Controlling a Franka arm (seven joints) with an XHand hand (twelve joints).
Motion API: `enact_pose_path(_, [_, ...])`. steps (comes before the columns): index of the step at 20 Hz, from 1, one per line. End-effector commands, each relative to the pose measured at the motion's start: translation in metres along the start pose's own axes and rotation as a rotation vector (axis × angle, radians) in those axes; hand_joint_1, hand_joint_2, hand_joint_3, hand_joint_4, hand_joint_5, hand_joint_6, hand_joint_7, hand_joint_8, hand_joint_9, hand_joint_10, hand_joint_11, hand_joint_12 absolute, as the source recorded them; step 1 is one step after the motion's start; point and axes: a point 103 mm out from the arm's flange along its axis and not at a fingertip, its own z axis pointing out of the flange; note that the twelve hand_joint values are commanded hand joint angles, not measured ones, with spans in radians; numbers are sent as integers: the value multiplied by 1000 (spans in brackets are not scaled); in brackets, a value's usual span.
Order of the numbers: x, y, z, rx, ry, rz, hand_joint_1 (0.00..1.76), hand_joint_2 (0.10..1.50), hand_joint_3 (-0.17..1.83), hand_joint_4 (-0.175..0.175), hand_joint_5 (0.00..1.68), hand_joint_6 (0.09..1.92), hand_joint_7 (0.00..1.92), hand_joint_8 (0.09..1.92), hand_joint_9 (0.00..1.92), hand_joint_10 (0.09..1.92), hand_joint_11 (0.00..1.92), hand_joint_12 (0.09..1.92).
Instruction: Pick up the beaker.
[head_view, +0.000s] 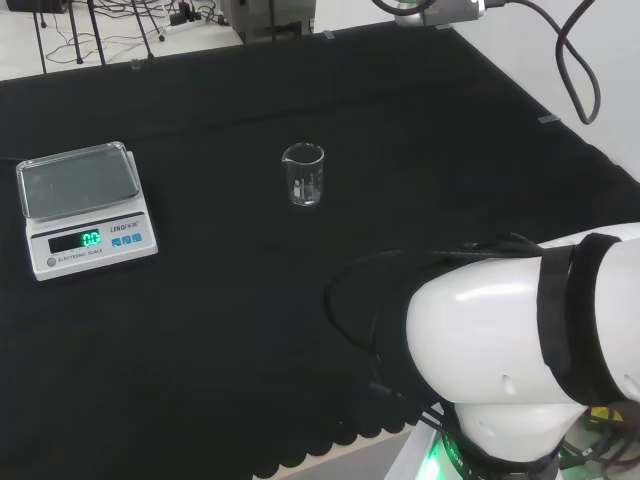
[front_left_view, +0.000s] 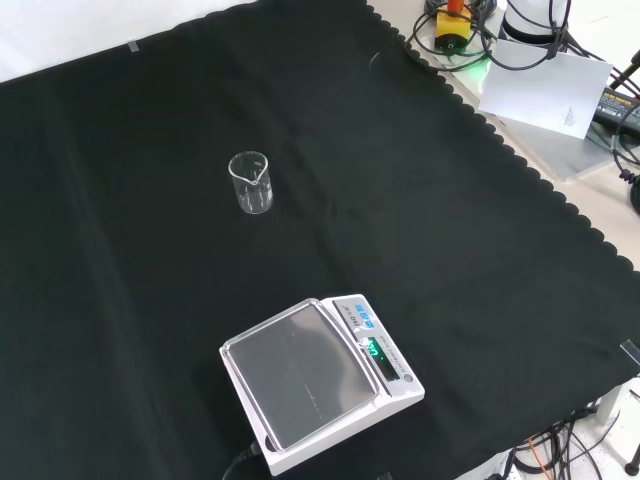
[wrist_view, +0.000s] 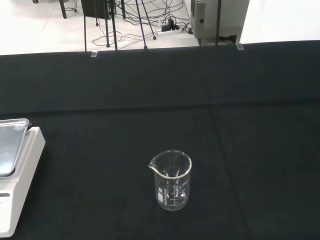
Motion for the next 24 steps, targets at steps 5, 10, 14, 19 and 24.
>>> enact_pose_path(5, [-20, -1, 0, -9, 19, -7, 670, 649, 389, 4, 58, 87, 79, 735, 127, 893, 0, 1296])
enact_pose_path(10, [-16, 5, 5, 16, 5, -7, 671, 656, 376, 4, 59, 87, 77, 737, 126, 899, 0, 1299])
enact_pose_path(14, [1, 21, 22, 30, 0, -22, 674, 663, 362, 5, 59, 87, 76, 738, 126, 899, 0, 1283])
enact_pose_path(19, [1, 45, 48, 62, 27, -46, 677, 673, 341, 5, 59, 87, 72, 737, 118, 897, 0, 1251])
enact_pose_path(24, [-1, 77, 82, 84, 51, -69, 702, 681, 331, 4, 73, 87, 55, 730, 95, 895, 0, 1223])
